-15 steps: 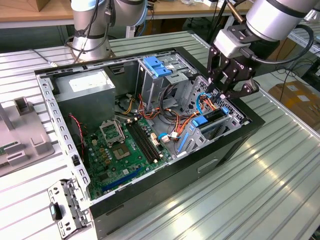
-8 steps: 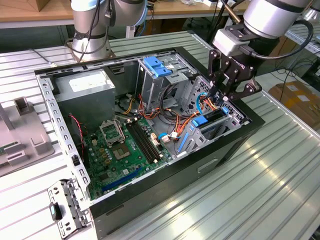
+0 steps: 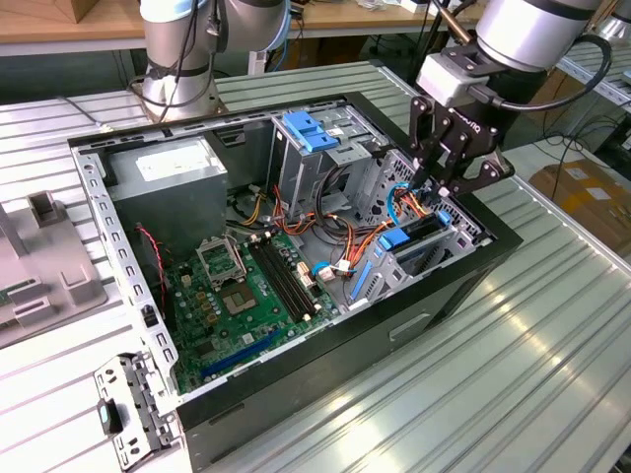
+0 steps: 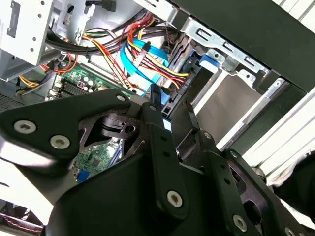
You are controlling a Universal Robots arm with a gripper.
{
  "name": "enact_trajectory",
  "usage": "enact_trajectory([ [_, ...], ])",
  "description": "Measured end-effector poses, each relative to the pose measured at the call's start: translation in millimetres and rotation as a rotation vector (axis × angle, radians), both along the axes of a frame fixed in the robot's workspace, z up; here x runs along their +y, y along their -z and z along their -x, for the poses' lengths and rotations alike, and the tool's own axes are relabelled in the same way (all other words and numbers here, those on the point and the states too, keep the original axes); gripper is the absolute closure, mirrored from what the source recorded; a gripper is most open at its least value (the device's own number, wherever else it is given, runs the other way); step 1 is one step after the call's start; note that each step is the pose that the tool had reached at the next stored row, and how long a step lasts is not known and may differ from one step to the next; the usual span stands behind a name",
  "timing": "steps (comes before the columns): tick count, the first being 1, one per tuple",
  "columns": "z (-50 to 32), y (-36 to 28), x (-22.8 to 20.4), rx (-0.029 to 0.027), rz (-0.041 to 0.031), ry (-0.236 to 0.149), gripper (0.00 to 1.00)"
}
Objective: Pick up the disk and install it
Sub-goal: 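Insert the second disk wire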
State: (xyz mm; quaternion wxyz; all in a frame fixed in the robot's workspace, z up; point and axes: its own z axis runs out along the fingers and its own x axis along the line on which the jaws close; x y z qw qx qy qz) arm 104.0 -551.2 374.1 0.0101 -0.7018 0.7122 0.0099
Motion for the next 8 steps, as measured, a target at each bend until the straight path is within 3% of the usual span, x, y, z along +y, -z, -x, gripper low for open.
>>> enact_trajectory([
  [8,-0.8,3.1,1.3,0.0006,0.0006,0.0,0.64],
])
